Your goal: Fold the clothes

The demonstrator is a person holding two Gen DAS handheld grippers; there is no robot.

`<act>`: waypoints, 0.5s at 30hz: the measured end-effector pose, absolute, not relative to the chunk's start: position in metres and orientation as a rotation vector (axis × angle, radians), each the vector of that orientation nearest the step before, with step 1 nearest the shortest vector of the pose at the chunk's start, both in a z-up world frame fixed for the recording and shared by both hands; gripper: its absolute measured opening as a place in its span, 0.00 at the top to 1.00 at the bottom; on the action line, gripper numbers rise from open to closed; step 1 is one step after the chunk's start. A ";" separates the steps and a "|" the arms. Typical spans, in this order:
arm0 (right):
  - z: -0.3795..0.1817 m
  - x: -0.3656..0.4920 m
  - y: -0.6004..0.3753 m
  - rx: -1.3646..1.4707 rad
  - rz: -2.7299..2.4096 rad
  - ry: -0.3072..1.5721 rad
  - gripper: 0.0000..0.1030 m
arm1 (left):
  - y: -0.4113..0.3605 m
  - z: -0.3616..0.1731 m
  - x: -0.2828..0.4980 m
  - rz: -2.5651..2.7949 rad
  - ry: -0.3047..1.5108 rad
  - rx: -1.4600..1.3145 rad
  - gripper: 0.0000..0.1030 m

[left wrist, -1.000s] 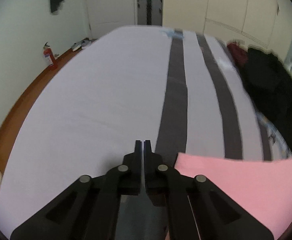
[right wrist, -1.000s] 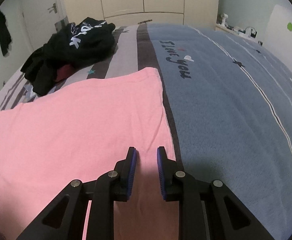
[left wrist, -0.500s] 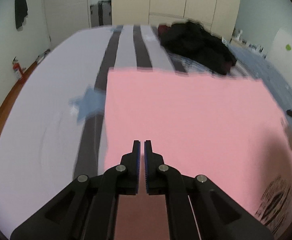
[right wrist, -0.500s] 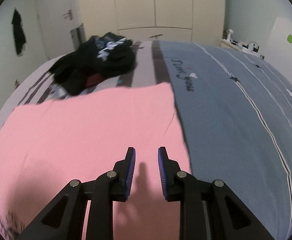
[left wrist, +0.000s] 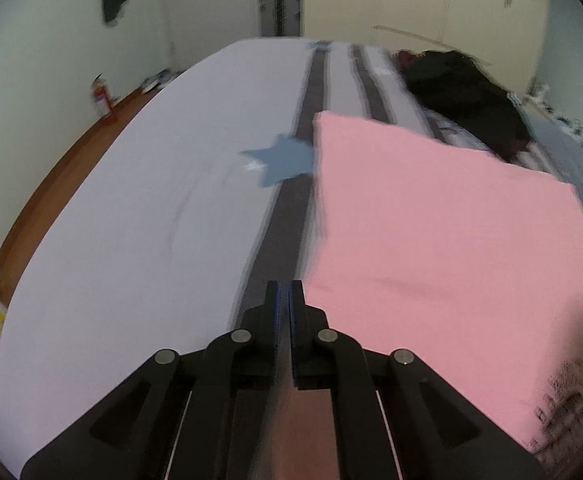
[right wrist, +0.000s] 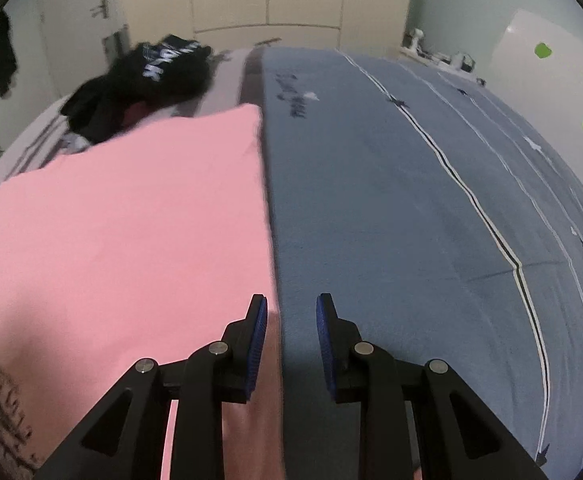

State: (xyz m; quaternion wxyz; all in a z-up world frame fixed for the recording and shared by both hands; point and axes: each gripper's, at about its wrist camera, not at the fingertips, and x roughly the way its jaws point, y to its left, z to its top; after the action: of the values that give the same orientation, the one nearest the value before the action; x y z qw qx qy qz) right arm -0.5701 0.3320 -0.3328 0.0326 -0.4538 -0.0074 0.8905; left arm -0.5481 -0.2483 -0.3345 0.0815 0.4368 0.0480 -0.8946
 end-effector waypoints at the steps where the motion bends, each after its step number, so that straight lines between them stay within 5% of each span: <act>1: -0.329 -0.561 0.326 -1.395 2.762 -0.024 0.77 | -0.237 -0.331 -0.538 -2.704 0.142 1.308 0.99; 8: -0.330 -0.500 0.282 -1.469 2.846 -0.057 0.77 | -0.168 -0.343 -0.483 -2.802 0.053 1.439 0.98; 15: -0.358 -0.460 0.272 -1.536 2.816 -0.174 0.76 | -0.217 -0.380 -0.457 -2.616 0.063 1.489 0.99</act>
State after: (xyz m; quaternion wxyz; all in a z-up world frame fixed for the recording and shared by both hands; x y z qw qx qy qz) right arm -0.4605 0.2724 -0.3580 -0.0354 -0.4777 -0.0542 0.8761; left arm -0.4574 -0.2174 -0.3805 0.0652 0.4936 0.0210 -0.8670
